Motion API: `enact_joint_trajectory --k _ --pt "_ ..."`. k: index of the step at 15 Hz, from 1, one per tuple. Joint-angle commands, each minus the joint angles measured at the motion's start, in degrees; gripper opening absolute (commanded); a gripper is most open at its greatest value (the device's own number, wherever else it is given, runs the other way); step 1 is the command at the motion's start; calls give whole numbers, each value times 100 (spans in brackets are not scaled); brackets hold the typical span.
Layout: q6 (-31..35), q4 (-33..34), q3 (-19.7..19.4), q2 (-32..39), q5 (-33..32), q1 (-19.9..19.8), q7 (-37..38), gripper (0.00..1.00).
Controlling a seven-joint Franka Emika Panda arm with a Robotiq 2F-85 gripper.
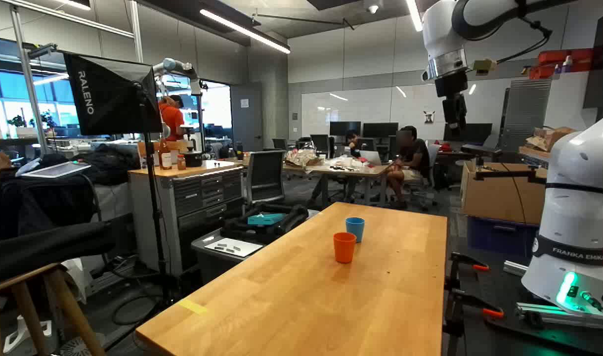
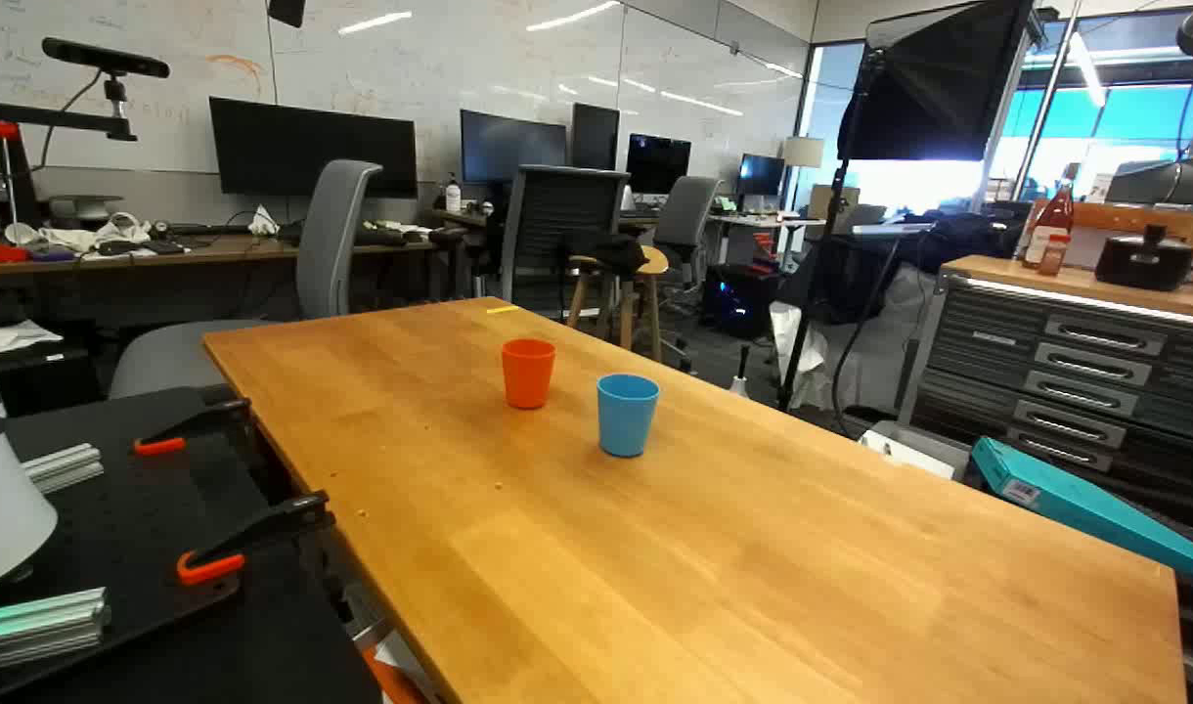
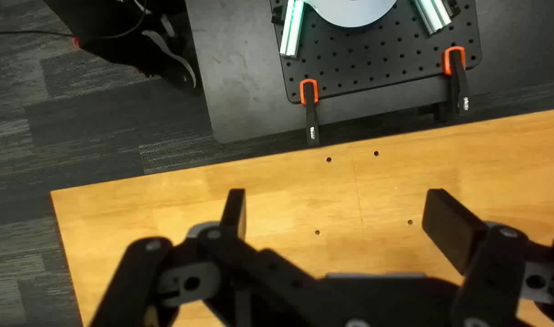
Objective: Put the orange cup in the blue cup
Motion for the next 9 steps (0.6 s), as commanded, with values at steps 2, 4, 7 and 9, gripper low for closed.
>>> enact_joint_trajectory --k 2,4,7,9 --pt "-21 29 -84 2 -43 122 65 100" --pt "-21 33 -84 -2 -43 122 65 100" --pt "50 -5 -52 -31 -32 143 103 100" --pt "197 -86 17 -62 0 203 170 100"
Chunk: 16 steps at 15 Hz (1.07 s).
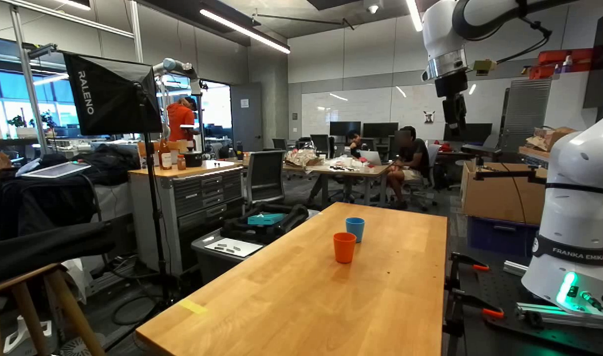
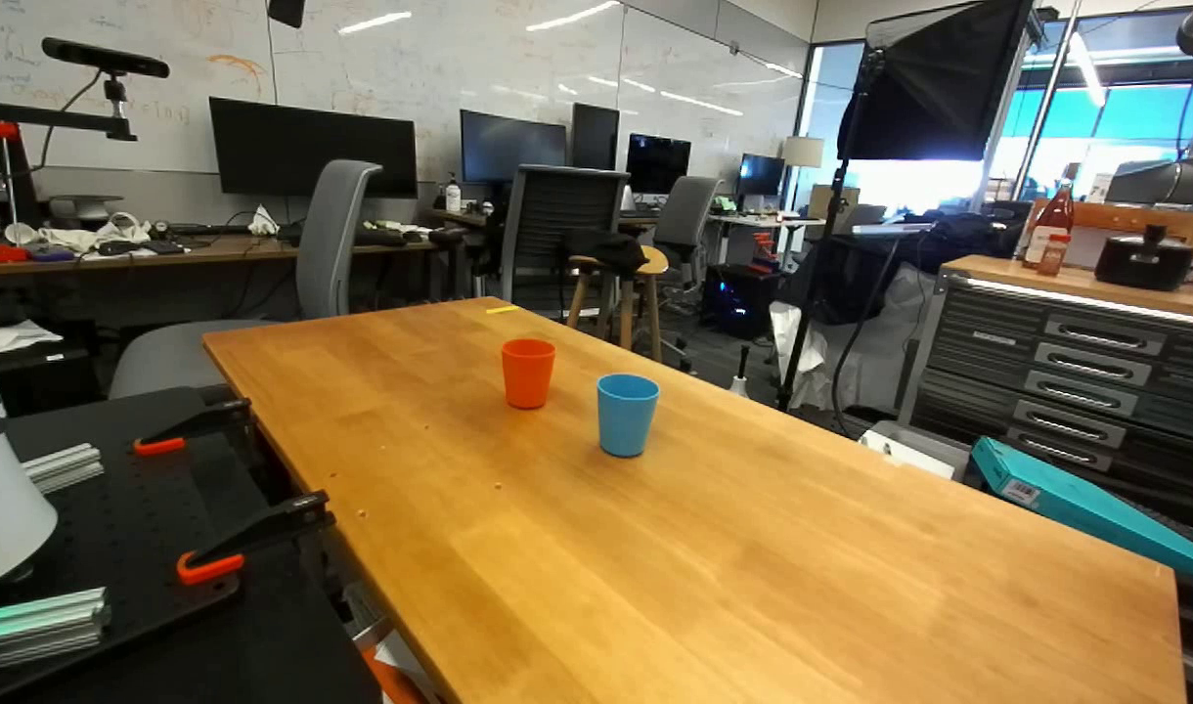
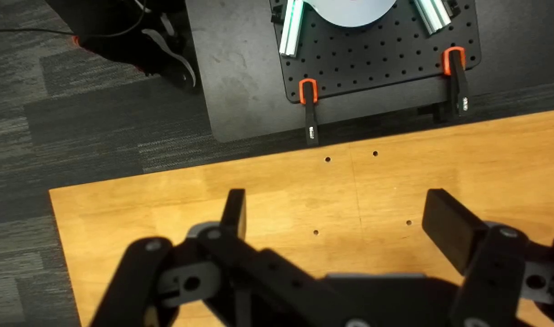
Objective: Put the orange cup in the blue cup
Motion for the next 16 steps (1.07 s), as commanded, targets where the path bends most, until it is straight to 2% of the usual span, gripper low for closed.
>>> enact_joint_trajectory --k 1,3,8,12,16 --pt "284 -114 56 -36 43 212 194 100" --pt "619 -286 167 41 259 356 328 100" --pt "1999 -1076 636 371 828 823 681 100" --pt "3150 -1342 1004 1290 1064 1090 897 100" --pt "4108 -1151 1252 2418 843 1105 1197 100"
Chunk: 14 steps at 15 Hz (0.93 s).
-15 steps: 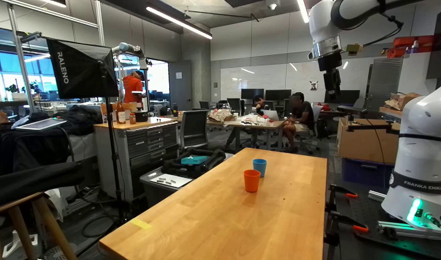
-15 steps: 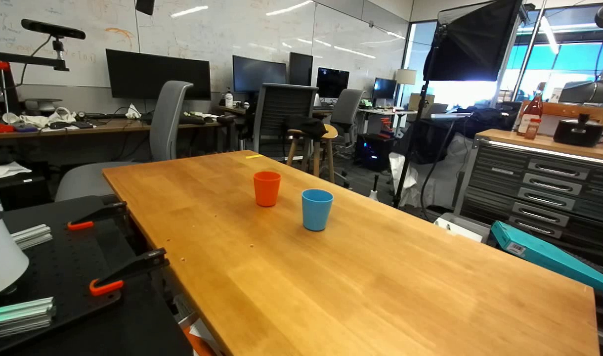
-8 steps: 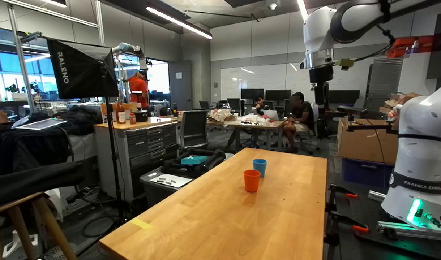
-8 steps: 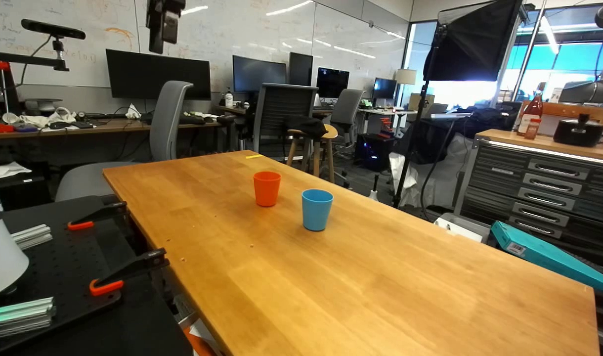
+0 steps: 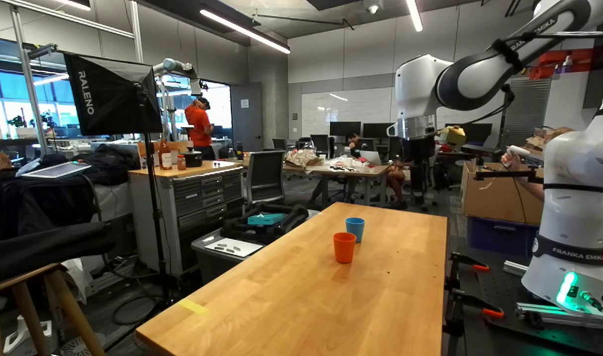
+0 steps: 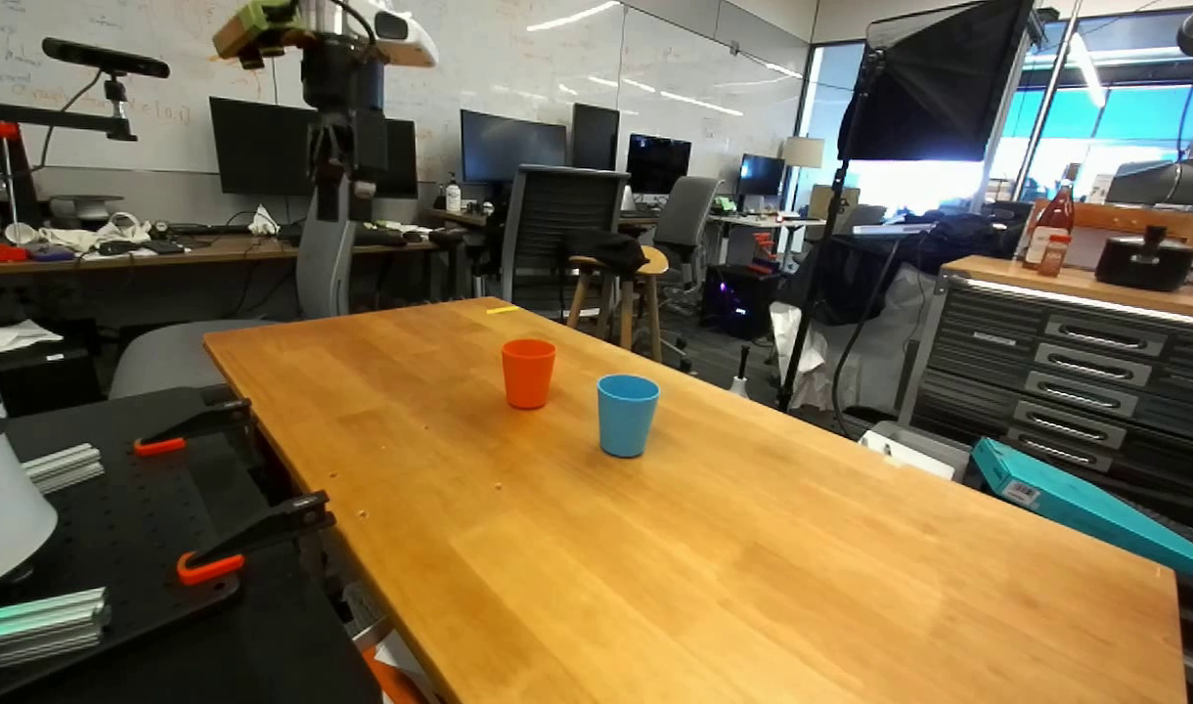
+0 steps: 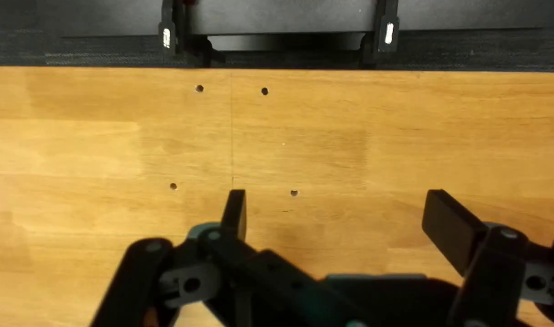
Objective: Put the orange cup in the blue cup
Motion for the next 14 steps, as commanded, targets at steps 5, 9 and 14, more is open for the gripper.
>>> enact_joint_trajectory --k 5,9,14 --pt "1401 934 216 2293 -471 -1 785 100" --pt "1641 1801 102 3301 -947 142 1319 100" --pt "1594 2704 -292 4170 -1374 379 1715 100"
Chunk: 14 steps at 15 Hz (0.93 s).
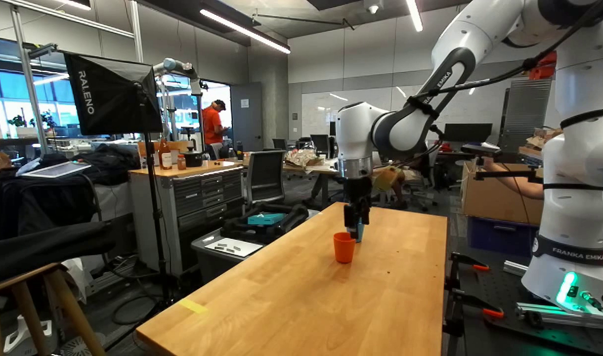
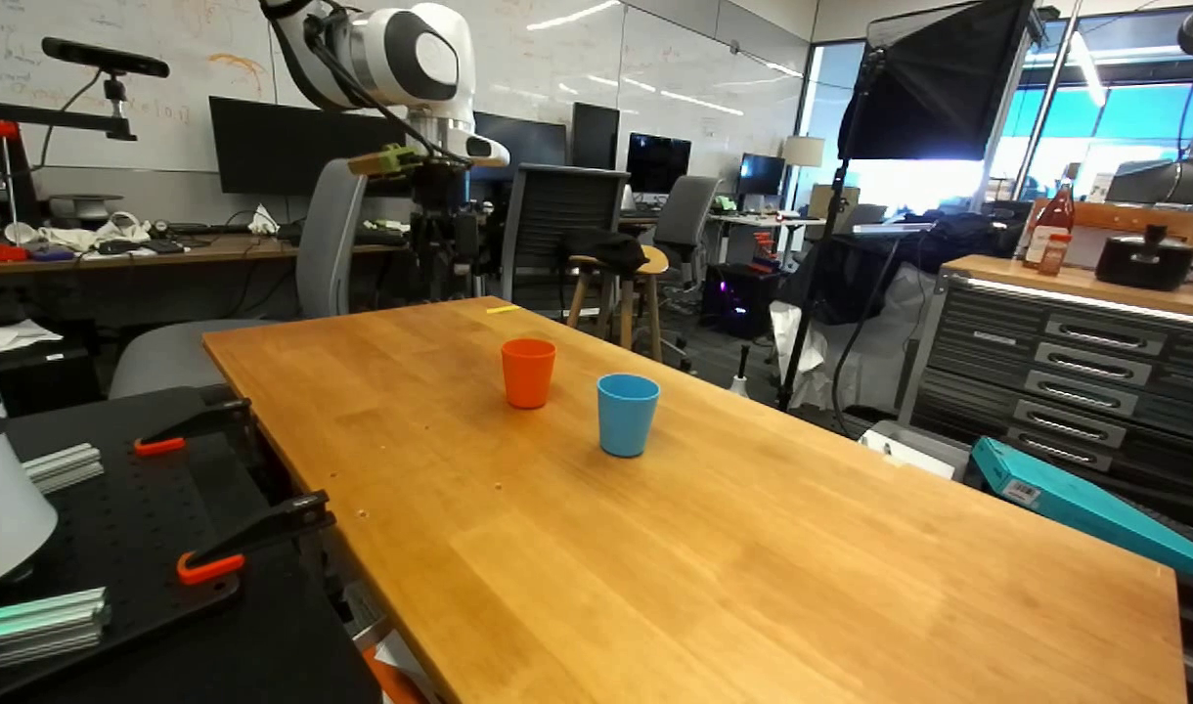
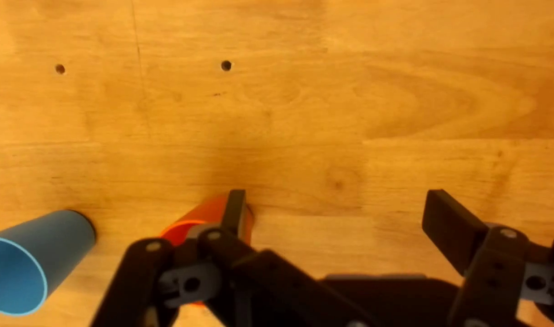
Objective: Put the orange cup in the blue cup
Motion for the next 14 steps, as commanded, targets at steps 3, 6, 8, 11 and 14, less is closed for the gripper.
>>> enact_joint_trajectory --k 3,6,8,11,14 --pt "-95 933 -683 889 -521 317 393 100" --pt "-79 1137 -998 1101 -624 339 410 100" --pt "37 1184 -1126 1201 -649 383 460 100" --pt "284 1128 -1194 1303 -604 455 571 100" --pt "659 1017 -1240 1431 -636 588 771 100"
